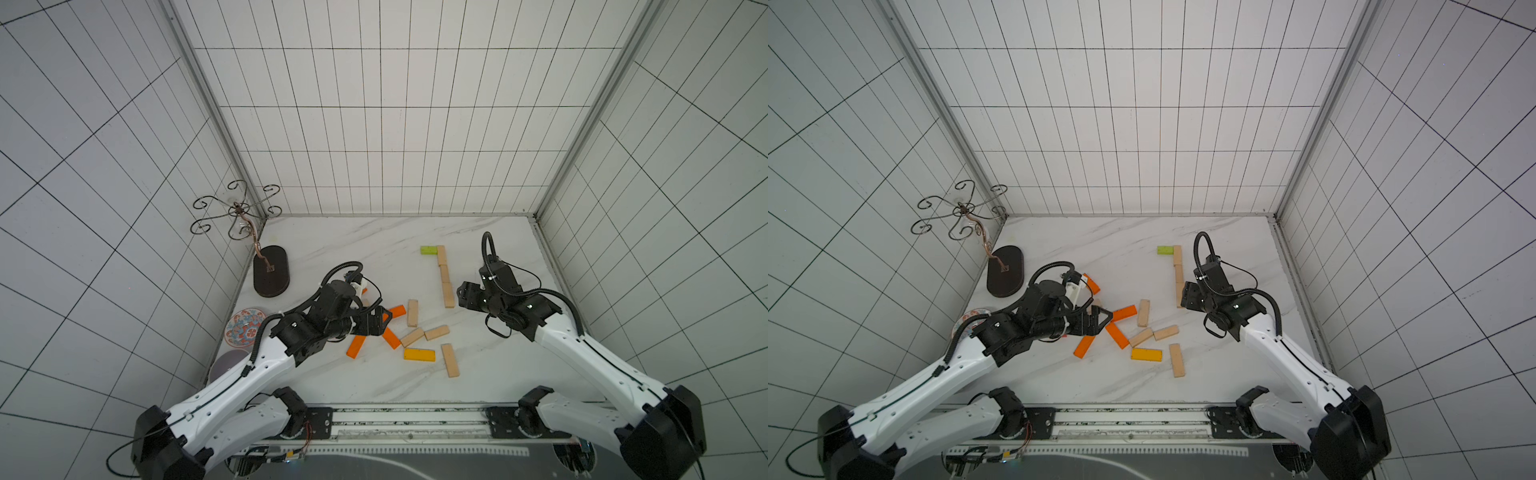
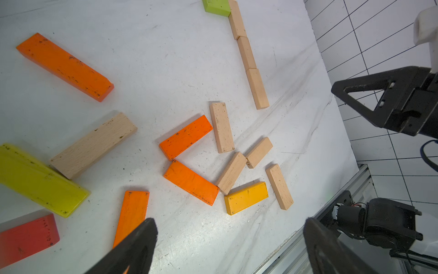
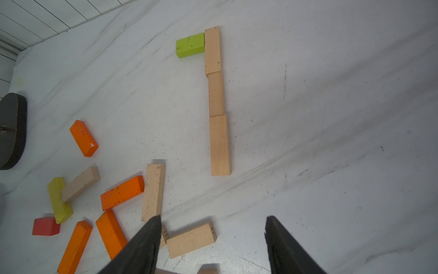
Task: Assemble a giraffe with building blocks
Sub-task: Pick up the building block from the center of the board.
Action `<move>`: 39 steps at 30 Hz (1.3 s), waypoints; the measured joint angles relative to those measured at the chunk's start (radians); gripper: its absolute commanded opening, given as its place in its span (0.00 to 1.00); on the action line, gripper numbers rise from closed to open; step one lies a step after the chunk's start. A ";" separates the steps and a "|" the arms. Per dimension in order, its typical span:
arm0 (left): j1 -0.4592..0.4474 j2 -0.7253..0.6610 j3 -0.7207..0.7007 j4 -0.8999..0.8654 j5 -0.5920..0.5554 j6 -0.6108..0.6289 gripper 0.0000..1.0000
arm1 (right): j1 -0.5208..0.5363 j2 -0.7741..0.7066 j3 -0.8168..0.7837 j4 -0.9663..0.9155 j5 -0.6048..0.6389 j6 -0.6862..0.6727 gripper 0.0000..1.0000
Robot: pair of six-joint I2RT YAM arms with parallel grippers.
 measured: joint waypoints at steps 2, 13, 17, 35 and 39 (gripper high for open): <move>-0.015 -0.012 0.000 0.000 -0.017 -0.016 0.96 | 0.000 -0.014 -0.001 -0.013 -0.020 0.011 0.69; -0.094 -0.026 -0.025 -0.014 -0.070 -0.084 0.96 | 0.105 -0.065 -0.095 -0.060 -0.089 0.108 0.66; -0.125 -0.027 -0.029 -0.027 -0.090 -0.108 0.96 | 0.183 -0.062 -0.120 -0.098 -0.094 0.151 0.66; -0.300 -0.026 -0.092 -0.041 -0.197 -0.249 0.96 | 0.415 0.080 -0.175 -0.193 -0.094 0.238 0.56; -0.326 -0.025 -0.117 -0.003 -0.221 -0.279 0.96 | 0.420 0.119 -0.176 -0.195 -0.088 0.229 0.55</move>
